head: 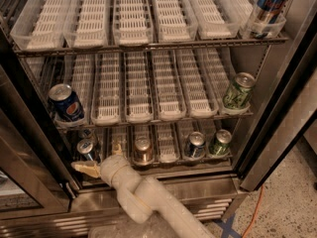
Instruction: Pick redbull can from bottom shelf of fridge
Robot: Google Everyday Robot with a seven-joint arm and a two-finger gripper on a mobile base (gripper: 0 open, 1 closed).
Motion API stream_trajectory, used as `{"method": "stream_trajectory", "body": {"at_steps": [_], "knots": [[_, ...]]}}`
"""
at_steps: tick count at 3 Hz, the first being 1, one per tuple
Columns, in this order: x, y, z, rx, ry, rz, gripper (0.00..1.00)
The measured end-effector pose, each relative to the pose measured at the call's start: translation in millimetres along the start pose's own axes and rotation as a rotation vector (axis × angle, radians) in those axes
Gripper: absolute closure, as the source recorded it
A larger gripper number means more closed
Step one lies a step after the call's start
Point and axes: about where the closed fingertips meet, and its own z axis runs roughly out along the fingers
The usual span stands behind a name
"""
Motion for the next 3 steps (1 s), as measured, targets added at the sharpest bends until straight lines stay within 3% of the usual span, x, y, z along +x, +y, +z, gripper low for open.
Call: {"method": "stream_trajectory", "body": {"at_steps": [1,3], "knots": [[0.7,0.4,0.4,-0.001,0.001,0.001,0.00],[0.7,0.4,0.4,-0.001,0.001,0.001,0.41]]}}
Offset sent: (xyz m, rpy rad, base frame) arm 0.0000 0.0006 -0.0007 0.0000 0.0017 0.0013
